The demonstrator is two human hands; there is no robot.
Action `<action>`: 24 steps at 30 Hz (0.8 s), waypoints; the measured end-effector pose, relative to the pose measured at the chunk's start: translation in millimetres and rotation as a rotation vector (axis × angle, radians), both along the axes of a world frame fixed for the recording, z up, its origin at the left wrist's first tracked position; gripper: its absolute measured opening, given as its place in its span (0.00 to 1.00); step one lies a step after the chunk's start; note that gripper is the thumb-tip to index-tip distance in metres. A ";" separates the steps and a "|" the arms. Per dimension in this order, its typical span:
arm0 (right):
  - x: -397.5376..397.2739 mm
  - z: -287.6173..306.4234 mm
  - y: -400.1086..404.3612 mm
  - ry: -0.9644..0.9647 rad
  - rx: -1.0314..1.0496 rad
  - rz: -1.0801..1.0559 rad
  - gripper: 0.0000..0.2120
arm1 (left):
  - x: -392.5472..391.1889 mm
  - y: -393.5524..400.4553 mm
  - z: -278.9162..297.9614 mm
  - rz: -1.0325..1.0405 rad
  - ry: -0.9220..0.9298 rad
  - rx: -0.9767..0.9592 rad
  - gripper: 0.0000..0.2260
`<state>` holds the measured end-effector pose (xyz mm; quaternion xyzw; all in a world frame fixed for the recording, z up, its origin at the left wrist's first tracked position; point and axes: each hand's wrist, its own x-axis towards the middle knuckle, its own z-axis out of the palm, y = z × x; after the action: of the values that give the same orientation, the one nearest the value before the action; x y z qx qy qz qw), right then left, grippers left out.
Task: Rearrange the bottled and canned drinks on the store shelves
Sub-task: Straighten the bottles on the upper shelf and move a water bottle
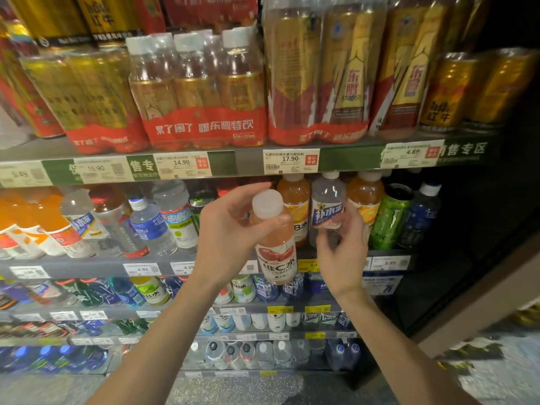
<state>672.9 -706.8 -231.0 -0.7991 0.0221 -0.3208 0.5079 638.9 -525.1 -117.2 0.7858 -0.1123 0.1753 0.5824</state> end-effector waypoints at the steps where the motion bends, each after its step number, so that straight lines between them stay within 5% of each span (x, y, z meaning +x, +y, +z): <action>1: -7.5 3.4 -1.7 0.011 0.030 0.133 0.26 | 0.8 -2.2 1.1 -0.007 0.002 0.000 0.24; 6: -28.4 31.0 -7.9 0.254 0.009 0.739 0.38 | 1.2 -20.2 7.7 -0.039 -0.002 -0.002 0.25; 10: -33.7 46.2 -12.6 0.189 0.114 0.668 0.34 | -5.5 -33.1 7.7 -0.059 -0.003 0.023 0.24; 16: -47.0 42.9 -16.8 0.121 0.119 0.661 0.30 | -21.4 -17.3 -17.4 -0.202 0.115 0.087 0.41; 24: -70.3 45.2 26.2 0.133 0.090 0.682 0.30 | -50.4 32.5 -58.6 -0.205 0.272 0.038 0.26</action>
<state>602.6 -680.6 -185.8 -0.7565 -0.1989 -0.0786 0.6180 588.5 -492.6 -175.8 0.7975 -0.1154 0.0050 0.5921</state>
